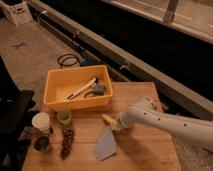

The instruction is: Place banana in table surface

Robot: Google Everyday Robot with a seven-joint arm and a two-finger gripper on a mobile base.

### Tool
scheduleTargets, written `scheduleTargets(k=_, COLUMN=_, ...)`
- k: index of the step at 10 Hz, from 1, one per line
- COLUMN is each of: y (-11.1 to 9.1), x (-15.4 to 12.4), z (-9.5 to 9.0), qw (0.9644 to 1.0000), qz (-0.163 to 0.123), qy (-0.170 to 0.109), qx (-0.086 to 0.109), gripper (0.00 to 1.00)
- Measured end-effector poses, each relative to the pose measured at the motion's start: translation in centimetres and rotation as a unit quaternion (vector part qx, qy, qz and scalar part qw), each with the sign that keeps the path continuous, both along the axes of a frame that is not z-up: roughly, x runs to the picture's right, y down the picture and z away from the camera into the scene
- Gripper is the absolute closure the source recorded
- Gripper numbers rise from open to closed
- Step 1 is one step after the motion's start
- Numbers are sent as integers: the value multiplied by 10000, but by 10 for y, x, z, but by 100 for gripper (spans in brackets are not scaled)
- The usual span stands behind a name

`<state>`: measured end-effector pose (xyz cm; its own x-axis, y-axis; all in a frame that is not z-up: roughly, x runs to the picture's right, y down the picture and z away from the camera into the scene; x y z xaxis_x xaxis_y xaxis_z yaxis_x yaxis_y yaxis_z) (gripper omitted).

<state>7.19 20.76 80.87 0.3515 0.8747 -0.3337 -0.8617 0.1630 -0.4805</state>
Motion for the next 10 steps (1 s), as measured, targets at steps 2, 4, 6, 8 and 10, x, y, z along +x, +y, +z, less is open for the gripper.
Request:
scheduleTargets(k=2, y=-4, x=19, z=4, qw=9997, qz=167, qy=132, qx=-90, gripper=46)
scheduleTargets(k=4, y=-8, x=43, z=10, qw=9991, qz=290, qy=225, qx=-203, gripper=41)
scheduleTargets(k=6, y=-13, x=47, z=19, qw=9988, qz=324, qy=232, qx=-296, gripper=25)
scheduleTargets(k=8, y=-18, x=45, z=22, qw=9989, qz=313, qy=212, qx=-294, gripper=20)
scheduleTargets(k=10, y=-18, x=46, z=22, qw=9988, qz=316, qy=215, qx=-295, gripper=20)
